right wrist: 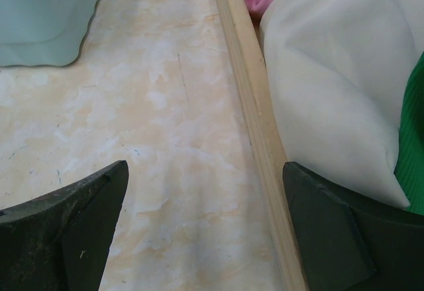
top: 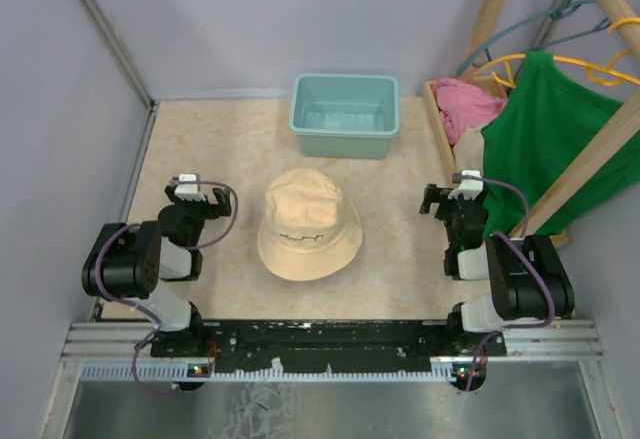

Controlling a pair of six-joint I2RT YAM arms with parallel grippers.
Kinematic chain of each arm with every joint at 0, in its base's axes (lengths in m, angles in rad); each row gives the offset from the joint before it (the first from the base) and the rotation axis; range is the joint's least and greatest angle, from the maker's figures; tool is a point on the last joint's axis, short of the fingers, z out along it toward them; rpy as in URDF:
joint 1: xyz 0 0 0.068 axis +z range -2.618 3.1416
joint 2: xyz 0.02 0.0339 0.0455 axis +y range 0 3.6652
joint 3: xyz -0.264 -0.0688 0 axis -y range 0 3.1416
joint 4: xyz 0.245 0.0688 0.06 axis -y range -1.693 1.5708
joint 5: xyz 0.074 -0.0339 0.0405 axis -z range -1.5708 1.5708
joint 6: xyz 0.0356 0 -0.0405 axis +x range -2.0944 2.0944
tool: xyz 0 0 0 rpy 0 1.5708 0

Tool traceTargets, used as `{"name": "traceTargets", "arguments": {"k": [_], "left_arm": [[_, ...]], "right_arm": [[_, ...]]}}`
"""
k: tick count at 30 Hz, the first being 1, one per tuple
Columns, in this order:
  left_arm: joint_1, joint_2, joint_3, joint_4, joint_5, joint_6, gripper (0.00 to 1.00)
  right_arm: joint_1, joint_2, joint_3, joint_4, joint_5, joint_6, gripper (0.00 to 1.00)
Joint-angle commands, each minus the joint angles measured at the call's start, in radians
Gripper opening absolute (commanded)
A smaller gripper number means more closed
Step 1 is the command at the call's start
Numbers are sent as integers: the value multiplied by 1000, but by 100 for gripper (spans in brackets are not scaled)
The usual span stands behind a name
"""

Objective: Stack the hats

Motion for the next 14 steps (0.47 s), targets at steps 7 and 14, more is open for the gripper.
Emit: {"name": "traceTargets", "arguments": {"k": [7, 14], "left_arm": [[2, -11, -3, 15, 9, 11, 100], [2, -11, -3, 15, 8, 10, 100]], "right_arm": [[-8, -2, 4, 93, 23, -11, 99], [-8, 0, 5, 93, 23, -13, 99]]}}
